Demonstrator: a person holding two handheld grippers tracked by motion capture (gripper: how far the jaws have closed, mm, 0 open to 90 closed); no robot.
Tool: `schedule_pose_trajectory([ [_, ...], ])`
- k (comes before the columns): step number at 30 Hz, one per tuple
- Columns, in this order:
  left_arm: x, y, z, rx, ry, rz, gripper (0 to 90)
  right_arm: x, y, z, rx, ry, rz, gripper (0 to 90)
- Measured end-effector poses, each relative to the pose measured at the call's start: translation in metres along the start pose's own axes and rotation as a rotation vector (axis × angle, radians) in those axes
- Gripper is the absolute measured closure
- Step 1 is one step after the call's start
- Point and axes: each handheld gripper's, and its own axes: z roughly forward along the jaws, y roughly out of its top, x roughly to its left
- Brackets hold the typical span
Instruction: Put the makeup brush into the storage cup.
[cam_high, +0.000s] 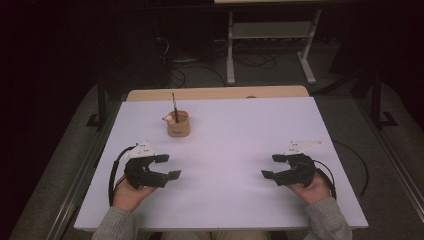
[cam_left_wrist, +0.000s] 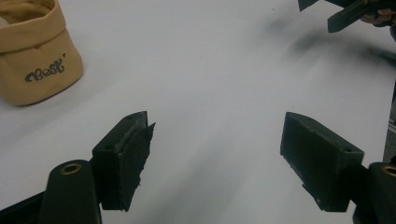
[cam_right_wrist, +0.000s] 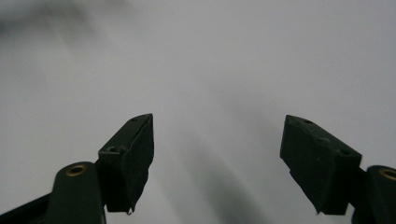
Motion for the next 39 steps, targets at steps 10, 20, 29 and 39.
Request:
schedule_pose_trajectory([
  [10, -0.002, -0.006, 0.0, 0.003, 0.005, -0.002, 22.8, 0.0, 0.0, 0.001, 0.005, -0.001, 0.001, 24.8],
  [20, -0.004, -0.011, 0.001, 0.009, 0.009, 0.003, 22.6, 0.0, -0.001, 0.001, 0.005, 0.0, 0.004, 24.8],
  [29, -0.006, -0.016, 0.0, 0.013, 0.009, 0.002, 22.5, 0.001, -0.001, 0.002, 0.012, 0.002, -0.003, 24.8],
  [39, -0.01, -0.019, 0.0, 0.025, 0.018, 0.02, 22.5, 0.001, -0.001, 0.003, 0.014, 0.005, -0.005, 24.8],
])
